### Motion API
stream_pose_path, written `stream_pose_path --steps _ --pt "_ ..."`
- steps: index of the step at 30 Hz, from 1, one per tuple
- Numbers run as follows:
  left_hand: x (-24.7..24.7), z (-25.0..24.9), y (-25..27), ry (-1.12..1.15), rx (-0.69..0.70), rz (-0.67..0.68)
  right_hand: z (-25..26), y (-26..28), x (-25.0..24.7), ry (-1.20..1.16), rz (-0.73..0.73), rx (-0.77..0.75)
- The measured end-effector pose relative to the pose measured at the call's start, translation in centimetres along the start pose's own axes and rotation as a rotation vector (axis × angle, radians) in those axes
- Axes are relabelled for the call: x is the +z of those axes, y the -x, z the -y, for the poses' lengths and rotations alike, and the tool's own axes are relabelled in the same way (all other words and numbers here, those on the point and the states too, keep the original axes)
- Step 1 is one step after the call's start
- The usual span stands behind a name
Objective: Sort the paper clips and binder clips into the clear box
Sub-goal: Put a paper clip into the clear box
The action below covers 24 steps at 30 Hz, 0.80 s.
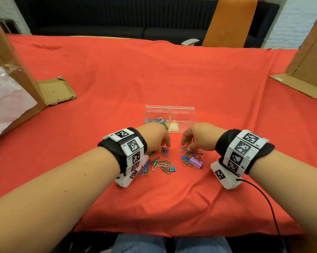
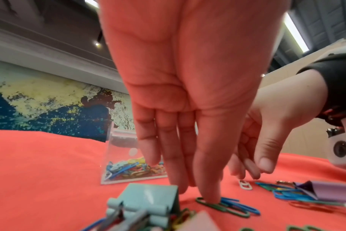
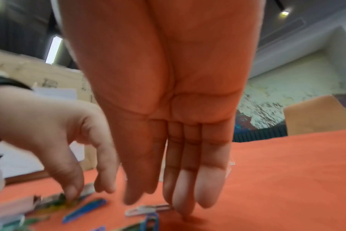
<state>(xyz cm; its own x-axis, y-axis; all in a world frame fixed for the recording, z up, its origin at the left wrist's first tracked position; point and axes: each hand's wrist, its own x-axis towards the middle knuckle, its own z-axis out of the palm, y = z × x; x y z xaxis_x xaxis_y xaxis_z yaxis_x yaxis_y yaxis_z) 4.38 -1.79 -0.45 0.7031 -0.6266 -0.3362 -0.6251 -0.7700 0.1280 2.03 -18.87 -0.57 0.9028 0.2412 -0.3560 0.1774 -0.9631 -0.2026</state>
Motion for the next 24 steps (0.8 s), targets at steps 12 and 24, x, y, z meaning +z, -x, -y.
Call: stream_pose_path --steps 12,24 --pt "0.4 -0.1 -1.0 0.016 -0.045 0.046 2.0 -0.3 1.4 -0.019 0.048 -0.053" --pt "-1.0 0.4 -0.4 -0.01 -0.082 -0.053 2.2 -1.1 -0.1 -0.102 -0.054 -0.039"
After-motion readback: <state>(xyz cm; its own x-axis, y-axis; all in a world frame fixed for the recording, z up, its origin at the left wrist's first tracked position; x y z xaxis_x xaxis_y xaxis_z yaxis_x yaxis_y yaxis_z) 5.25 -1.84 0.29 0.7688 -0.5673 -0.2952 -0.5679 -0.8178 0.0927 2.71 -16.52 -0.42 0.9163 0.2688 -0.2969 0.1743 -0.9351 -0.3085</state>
